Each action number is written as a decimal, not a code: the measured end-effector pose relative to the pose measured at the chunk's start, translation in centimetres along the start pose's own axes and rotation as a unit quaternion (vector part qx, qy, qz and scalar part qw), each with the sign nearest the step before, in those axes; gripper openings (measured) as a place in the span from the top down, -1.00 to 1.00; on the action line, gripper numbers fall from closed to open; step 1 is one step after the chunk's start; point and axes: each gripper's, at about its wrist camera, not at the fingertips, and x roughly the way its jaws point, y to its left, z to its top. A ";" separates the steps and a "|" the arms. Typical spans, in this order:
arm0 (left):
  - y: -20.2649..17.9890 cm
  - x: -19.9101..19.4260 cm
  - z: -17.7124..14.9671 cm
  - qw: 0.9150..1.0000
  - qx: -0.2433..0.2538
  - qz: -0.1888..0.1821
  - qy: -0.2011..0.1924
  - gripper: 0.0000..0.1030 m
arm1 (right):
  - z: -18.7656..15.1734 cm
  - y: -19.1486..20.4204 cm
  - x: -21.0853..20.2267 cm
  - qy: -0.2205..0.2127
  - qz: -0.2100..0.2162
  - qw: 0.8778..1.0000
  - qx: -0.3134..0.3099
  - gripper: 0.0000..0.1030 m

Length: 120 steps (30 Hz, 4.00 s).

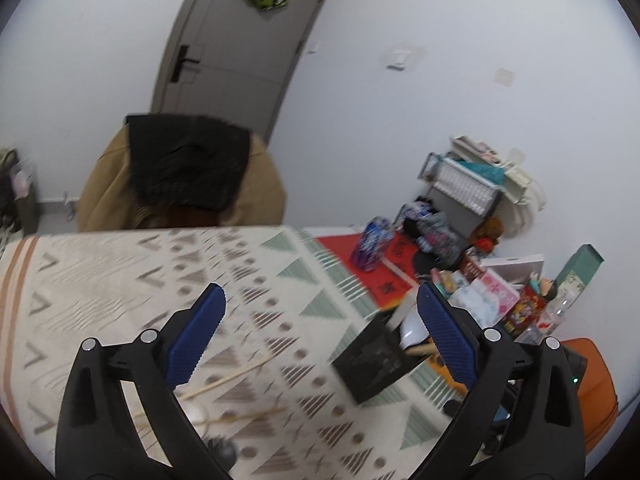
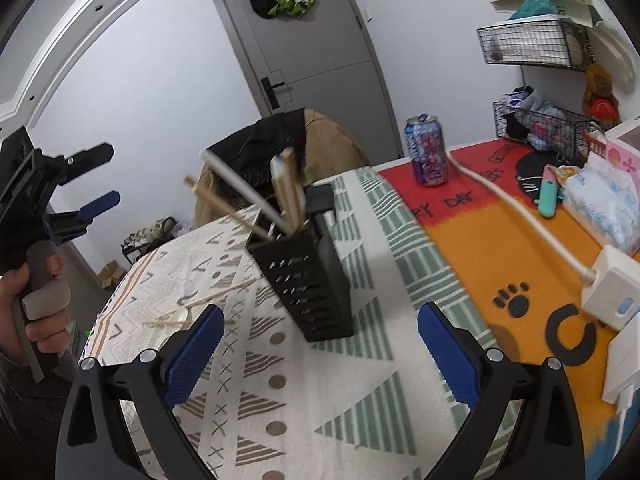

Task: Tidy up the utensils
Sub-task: 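Move both open tools back over the black spork and chopsticks, then close the left tool on a chopstick while the right tool grasps the black spork, then lift the chopstick and spork and carry both over the black holder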

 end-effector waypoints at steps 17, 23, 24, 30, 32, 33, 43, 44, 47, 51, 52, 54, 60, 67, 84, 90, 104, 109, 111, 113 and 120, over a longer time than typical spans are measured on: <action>8.9 -2.5 -5.1 0.992 -0.073 0.077 0.068 -0.86 | -2.6 4.1 3.3 0.051 0.049 0.997 -0.021 -0.83; 10.8 -2.1 -7.0 0.988 -0.098 0.077 0.095 -0.83 | -3.4 5.6 4.7 0.080 0.068 0.994 -0.034 -0.57; 11.0 -1.9 -7.3 0.987 -0.103 0.076 0.100 -0.79 | -3.5 5.8 4.9 0.085 0.071 0.993 -0.036 -0.55; 14.2 -1.2 -9.1 0.975 -0.173 0.077 0.118 -0.58 | -4.1 6.9 6.0 0.104 0.079 0.991 -0.042 -0.48; 15.3 -0.9 -9.8 0.970 -0.197 0.080 0.120 -0.47 | -4.2 7.1 6.3 0.107 0.080 0.990 -0.042 -0.48; 15.9 -0.8 -10.3 0.967 -0.213 0.076 0.120 -0.44 | -4.2 7.2 6.4 0.109 0.080 0.990 -0.043 -0.48; 19.2 0.3 -13.0 0.946 -0.307 0.052 0.095 -0.15 | -4.5 7.8 7.4 0.121 0.080 0.988 -0.048 -0.46; 19.3 0.5 -13.1 0.944 -0.312 0.050 0.091 -0.12 | -4.5 8.0 7.5 0.122 0.080 0.988 -0.049 -0.45; 19.3 0.9 -13.7 0.938 -0.335 0.037 0.079 0.05 | -4.5 8.2 7.6 0.125 0.085 0.987 -0.047 -0.43; 19.0 1.0 -14.2 0.933 -0.352 0.035 0.065 0.33 | -4.4 8.5 7.7 0.131 0.093 0.986 -0.040 -0.38; 19.1 1.1 -14.3 0.931 -0.357 0.036 0.064 0.47 | -4.5 8.6 7.8 0.134 0.097 0.985 -0.039 -0.36; 19.5 1.0 -14.6 0.927 -0.368 0.037 0.059 0.68 | -4.5 8.8 8.0 0.141 0.107 0.984 -0.036 -0.32; 19.4 -0.3 -13.8 0.932 -0.361 0.029 0.028 0.78 | -4.6 9.9 9.1 0.162 0.138 0.977 -0.026 -0.22; 18.6 -4.7 -10.7 0.943 -0.331 0.012 -0.028 0.88 | -4.7 11.6 11.2 0.188 0.166 0.968 -0.018 -0.02; 17.6 -14.5 -6.4 0.955 -0.266 0.038 -0.128 0.91 | -3.9 15.3 17.9 0.255 0.172 0.951 -0.039 0.40; 18.2 -15.5 -6.7 0.952 -0.272 0.044 -0.134 0.91 | -3.8 16.9 19.3 0.282 0.170 0.941 -0.072 0.64; 16.8 -15.7 -6.2 0.958 -0.251 0.043 -0.133 0.91 | -1.5 16.9 14.7 0.217 0.162 0.956 -0.113 0.94; 15.1 -14.8 -4.9 0.964 -0.229 0.029 -0.134 0.91 | 1.5 16.2 10.1 0.140 0.139 0.972 -0.128 0.94; 14.3 -14.3 -4.4 0.966 -0.219 0.023 -0.133 0.91 | 2.6 15.7 8.3 0.112 0.129 0.977 -0.131 0.94; 13.4 -13.8 -3.9 0.969 -0.211 0.014 -0.131 0.91 | 3.8 15.3 6.4 0.080 0.118 0.981 -0.132 0.94; 9.9 -11.6 -1.4 0.978 -0.175 -0.017 -0.115 0.91 | 7.7 13.5 0.6 -0.016 0.088 0.987 -0.134 0.94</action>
